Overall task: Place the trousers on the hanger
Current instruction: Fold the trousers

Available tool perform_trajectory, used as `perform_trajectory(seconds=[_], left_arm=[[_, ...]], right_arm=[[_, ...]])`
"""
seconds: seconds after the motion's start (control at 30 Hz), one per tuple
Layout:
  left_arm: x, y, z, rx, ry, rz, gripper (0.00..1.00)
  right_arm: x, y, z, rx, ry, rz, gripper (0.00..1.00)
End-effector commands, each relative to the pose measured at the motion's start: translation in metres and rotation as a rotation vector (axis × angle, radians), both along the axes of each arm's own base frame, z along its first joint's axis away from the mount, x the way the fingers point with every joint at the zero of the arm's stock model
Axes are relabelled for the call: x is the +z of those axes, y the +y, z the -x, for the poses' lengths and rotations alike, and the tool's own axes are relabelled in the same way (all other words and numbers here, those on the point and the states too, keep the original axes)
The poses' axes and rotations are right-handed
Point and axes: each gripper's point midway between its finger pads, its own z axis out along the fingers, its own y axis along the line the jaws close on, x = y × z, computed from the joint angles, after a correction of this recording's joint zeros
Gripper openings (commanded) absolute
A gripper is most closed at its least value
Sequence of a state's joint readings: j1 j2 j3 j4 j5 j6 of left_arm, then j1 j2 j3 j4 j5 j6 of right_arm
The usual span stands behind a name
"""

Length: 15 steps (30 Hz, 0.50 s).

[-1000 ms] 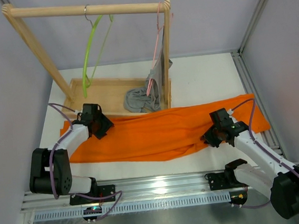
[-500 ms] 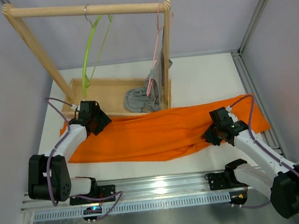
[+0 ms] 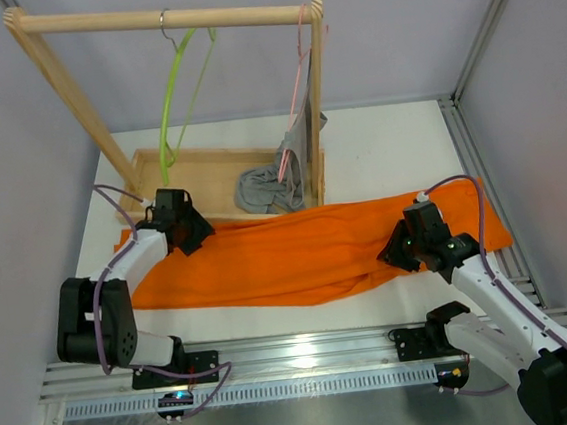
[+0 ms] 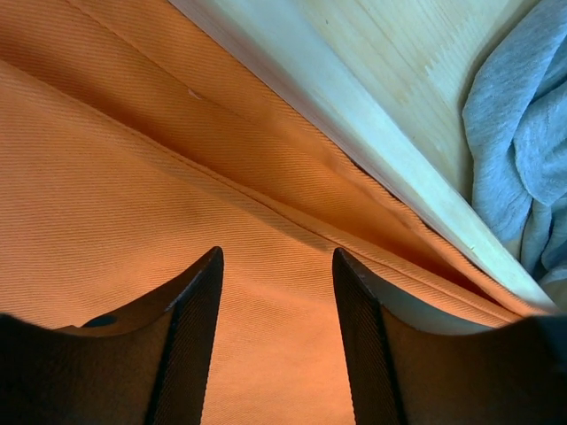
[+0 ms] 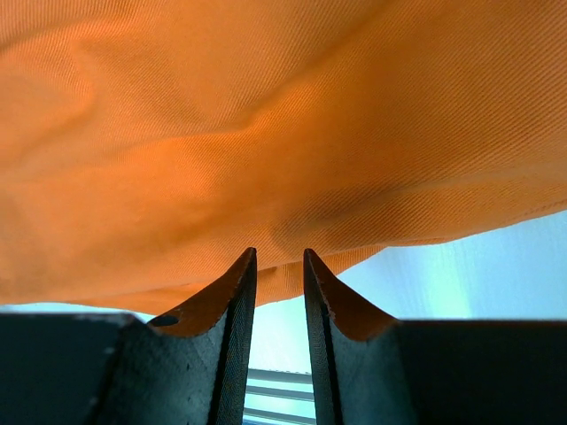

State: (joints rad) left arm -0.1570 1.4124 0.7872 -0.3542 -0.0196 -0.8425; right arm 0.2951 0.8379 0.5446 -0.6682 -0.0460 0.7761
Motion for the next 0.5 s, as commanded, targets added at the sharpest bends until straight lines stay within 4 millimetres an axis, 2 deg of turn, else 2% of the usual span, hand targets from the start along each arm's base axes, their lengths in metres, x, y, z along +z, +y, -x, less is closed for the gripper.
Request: perform_trajectory(seconds=[0.0, 0.33, 0.47], left_arm=[[0.013, -0.012, -0.017, -0.006, -0.049, 0.059, 0.52], [0.001, -0.014, -0.026, -0.005, -0.034, 0.061, 0.44], [0.004, -0.017, -0.029, -0.004, -0.05, 0.08, 0.33]], right_arm=[[0.017, 0.008, -0.012, 0.056, -0.069, -0.012, 0.31], [0.016, 0.008, -0.012, 0.081, -0.085, -0.001, 0.31], [0.015, 0.007, -0.011, 0.083, -0.09, -0.002, 0.31]])
